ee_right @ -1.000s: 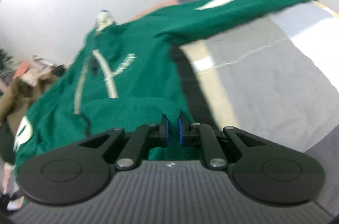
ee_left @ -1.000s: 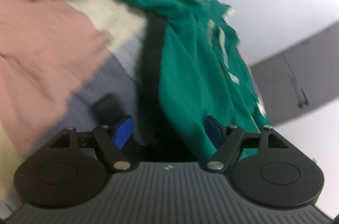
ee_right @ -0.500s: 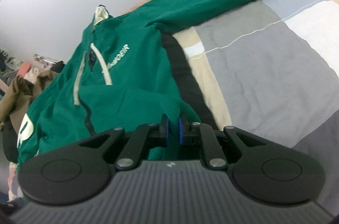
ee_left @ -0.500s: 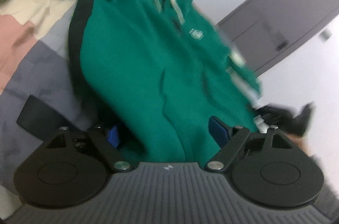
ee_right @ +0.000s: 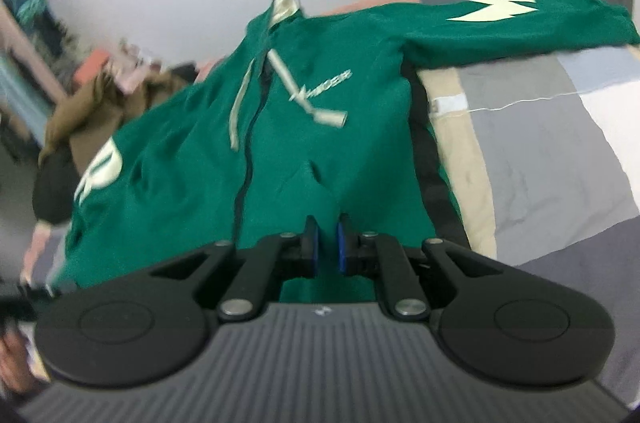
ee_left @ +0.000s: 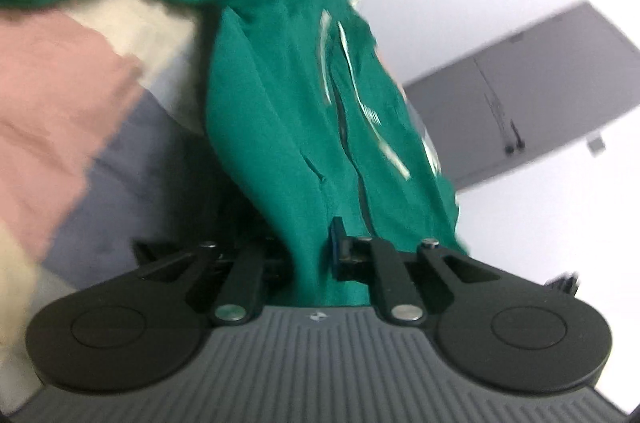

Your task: Fold large clothes

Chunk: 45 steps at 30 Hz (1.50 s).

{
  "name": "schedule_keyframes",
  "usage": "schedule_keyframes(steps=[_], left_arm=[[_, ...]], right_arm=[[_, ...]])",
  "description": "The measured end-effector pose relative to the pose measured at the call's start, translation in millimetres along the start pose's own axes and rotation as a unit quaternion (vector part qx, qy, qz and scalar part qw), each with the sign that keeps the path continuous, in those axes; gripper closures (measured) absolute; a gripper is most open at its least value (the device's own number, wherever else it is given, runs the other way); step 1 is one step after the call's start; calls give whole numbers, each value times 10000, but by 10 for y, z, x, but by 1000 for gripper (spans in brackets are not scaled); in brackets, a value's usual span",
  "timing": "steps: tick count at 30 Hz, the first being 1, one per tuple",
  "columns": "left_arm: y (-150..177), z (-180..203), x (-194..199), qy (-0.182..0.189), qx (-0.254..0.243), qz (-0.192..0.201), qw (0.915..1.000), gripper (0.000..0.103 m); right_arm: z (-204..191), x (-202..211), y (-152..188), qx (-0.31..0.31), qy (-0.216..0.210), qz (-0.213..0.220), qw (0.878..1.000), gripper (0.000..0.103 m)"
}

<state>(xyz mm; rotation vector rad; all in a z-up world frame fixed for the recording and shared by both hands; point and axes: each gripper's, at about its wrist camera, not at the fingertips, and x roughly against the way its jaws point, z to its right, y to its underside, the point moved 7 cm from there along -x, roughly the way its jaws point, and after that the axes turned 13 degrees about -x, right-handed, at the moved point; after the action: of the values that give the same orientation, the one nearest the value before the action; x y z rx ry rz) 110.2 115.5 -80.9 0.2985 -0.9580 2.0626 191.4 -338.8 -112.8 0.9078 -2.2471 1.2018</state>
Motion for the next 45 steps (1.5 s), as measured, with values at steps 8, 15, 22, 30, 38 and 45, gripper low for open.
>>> schedule_keyframes(steps=[8,15,22,30,38,45], left_arm=[[162,-345,-163,-537,458,-221,9973,90],[195,-454,-293,-734,499,-215,9958,90],[225,-485,-331,-903,304,-144,9953,90],[238,-437,-309,-909,202,-90,9956,90],[203,-192,-21,-903,-172,-196,9956,91],[307,-189,-8,-1537,-498,-658,9847,92]], right_arm=[[143,-93,25,-547,35,-379,9978,65],[761,-103,6,-1071,799,38,9910,30],[1121,-425,113,-1528,1001,-524,9818,23],[818,-473,325,-780,793,-1080,9879,81],[350,202,166,-5,450,-530,9976,93],[484,210,167,193,846,-797,9930,93]])
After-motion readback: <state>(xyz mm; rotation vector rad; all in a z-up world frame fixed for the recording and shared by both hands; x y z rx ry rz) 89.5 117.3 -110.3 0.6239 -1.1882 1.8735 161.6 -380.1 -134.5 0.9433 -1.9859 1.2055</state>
